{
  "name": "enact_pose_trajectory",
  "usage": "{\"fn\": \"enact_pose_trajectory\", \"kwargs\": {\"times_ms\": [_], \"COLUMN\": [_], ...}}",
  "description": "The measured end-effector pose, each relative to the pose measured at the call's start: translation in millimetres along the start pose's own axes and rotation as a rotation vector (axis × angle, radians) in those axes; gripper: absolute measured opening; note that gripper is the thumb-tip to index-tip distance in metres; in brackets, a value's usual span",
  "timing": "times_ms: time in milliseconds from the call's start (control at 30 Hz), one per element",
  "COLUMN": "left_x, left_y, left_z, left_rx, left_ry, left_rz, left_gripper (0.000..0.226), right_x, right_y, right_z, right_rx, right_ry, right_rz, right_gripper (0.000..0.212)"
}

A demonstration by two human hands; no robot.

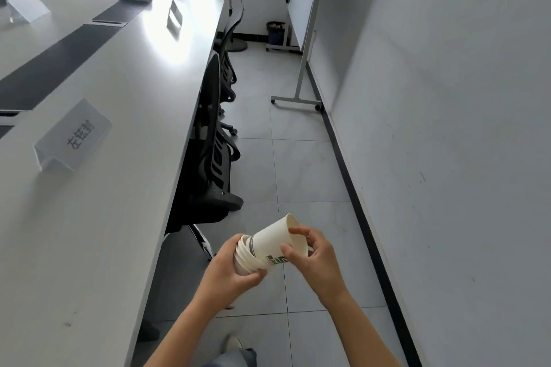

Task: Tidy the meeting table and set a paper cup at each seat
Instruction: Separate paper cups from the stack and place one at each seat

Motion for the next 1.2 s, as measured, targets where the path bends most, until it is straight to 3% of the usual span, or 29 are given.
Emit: {"fn": "enact_pose_trajectory", "kwargs": {"times_ms": [200, 433, 833, 967, 1200], "left_x": [-9.6, 14.3, -17.6, -19.0, -10.6], "left_y": [55.0, 82.2, 145.6, 144.8, 158.4], "left_z": [74.3, 130.2, 153.3, 148.5, 146.7], "left_rx": [-0.114, -0.264, -1.190, -1.358, -1.494], "left_ry": [0.076, 0.213, 0.387, 0.470, 0.537], "left_rz": [-0.166, -0.287, -0.312, -0.337, -0.368], "left_gripper": [0.052, 0.059, 0.101, 0.103, 0.101], "right_x": [18.1, -8.3, 4.0, 1.1, 15.5], "right_y": [-25.3, -20.4, -36.9, -44.3, -77.4], "right_z": [103.2, 178.9, 358.4, 395.1, 442.7], "right_rx": [0.011, 0.029, 0.350, 0.425, 0.362], "right_ry": [0.058, 0.038, 0.205, 0.273, 0.356], "right_rz": [-0.003, -0.037, -0.098, -0.160, -0.123], "right_gripper": [0.034, 0.031, 0.032, 0.037, 0.044]}}
Point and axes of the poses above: each hand's wrist, its own z-axis towards the middle knuckle, its own y-axis out of the back of the hand, x = y × z, the point moved 10 cm from there along z, towards the middle knuckle, and after that the axes turned 12 degrees about y, right-handed, at the moved point
